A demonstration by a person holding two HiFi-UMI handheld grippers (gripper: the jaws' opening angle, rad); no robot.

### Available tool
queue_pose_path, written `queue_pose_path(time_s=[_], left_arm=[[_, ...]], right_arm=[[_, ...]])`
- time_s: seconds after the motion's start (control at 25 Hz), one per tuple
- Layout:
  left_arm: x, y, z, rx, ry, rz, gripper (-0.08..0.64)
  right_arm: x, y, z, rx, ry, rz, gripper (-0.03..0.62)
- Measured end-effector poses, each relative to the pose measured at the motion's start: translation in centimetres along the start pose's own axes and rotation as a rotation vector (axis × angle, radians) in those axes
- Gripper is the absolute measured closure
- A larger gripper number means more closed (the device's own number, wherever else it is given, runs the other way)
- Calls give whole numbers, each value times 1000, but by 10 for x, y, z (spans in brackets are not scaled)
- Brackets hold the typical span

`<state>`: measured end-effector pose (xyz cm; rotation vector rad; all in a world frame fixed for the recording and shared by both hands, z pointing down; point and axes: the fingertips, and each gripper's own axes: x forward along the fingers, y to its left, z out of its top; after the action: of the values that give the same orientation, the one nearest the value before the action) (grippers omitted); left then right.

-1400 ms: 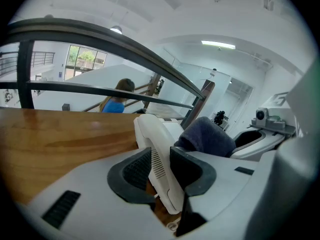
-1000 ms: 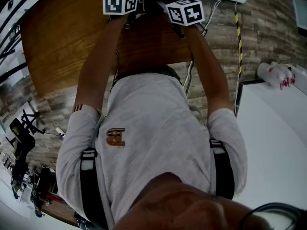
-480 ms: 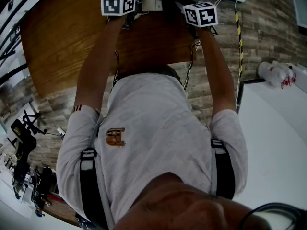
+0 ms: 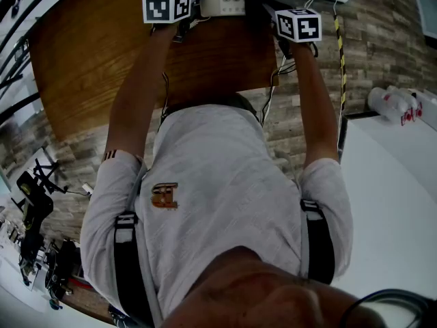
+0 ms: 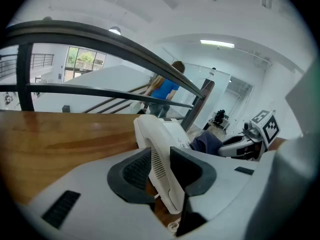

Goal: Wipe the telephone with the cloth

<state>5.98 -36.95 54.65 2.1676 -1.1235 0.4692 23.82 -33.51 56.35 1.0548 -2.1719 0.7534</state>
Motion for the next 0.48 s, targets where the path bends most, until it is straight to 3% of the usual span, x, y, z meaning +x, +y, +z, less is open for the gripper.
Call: queue_pose_path(time_s=[0.32, 0.48], left_arm=[[-14, -5, 3, 26, 3, 21, 431], [-32, -18, 14, 54, -50, 12, 431]], right_arm=[[-26, 13, 25, -19, -70, 3, 520], [-40, 30, 42, -51, -121, 23, 521]])
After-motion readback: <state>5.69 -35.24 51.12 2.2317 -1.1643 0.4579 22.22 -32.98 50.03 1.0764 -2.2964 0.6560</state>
